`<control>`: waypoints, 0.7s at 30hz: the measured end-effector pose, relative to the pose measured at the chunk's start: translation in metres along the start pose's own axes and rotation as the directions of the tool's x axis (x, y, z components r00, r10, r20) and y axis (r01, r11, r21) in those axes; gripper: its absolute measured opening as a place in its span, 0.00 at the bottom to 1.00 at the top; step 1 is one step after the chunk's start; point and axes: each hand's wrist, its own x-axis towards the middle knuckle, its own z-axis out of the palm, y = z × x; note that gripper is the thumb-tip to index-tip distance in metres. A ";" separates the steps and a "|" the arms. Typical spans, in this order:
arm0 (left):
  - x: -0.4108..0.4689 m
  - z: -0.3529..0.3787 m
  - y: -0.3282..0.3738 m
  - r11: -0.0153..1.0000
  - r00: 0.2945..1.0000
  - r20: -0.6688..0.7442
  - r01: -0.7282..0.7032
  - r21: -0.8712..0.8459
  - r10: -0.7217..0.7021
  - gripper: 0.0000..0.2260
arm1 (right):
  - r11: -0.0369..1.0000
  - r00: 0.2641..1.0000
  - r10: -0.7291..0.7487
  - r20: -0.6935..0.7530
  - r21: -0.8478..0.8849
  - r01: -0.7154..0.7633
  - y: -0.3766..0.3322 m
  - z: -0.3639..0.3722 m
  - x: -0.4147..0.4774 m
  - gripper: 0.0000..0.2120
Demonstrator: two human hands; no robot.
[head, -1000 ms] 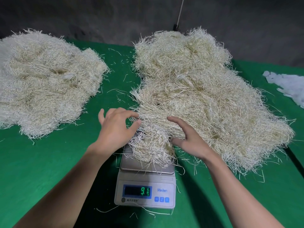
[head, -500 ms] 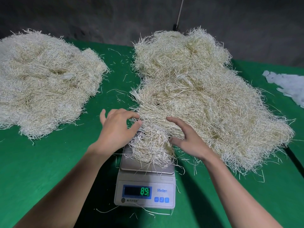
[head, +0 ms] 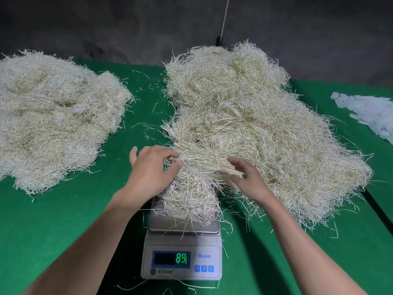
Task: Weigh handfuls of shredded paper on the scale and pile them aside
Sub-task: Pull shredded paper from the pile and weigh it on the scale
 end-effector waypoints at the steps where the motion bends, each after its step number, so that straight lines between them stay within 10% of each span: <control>1: 0.003 0.001 0.004 1.000 1.000 0.007 -0.008 0.005 0.007 0.12 | 1.000 0.999 0.026 -0.039 0.000 -0.026 0.005 -0.005 0.005 0.22; 10: 0.046 0.024 0.057 0.995 0.991 0.091 -0.101 0.003 0.101 0.12 | 0.974 0.877 0.029 -0.480 -0.184 -0.133 0.054 -0.072 0.069 0.19; 15: 0.076 0.044 0.104 0.984 0.982 0.151 -0.089 -0.154 0.113 0.10 | 0.879 0.959 0.107 -0.264 -0.425 -0.215 0.075 -0.084 0.105 0.41; 18: 0.092 0.056 0.123 0.974 0.980 0.198 0.020 -0.227 0.026 0.08 | 0.807 0.975 0.122 -0.185 -0.553 -0.206 0.083 -0.092 0.117 0.28; 21: 0.106 0.068 0.137 0.930 0.966 0.252 0.142 -0.339 -0.055 0.07 | 0.968 0.961 0.023 -0.275 -0.234 -0.090 0.063 -0.114 0.134 0.22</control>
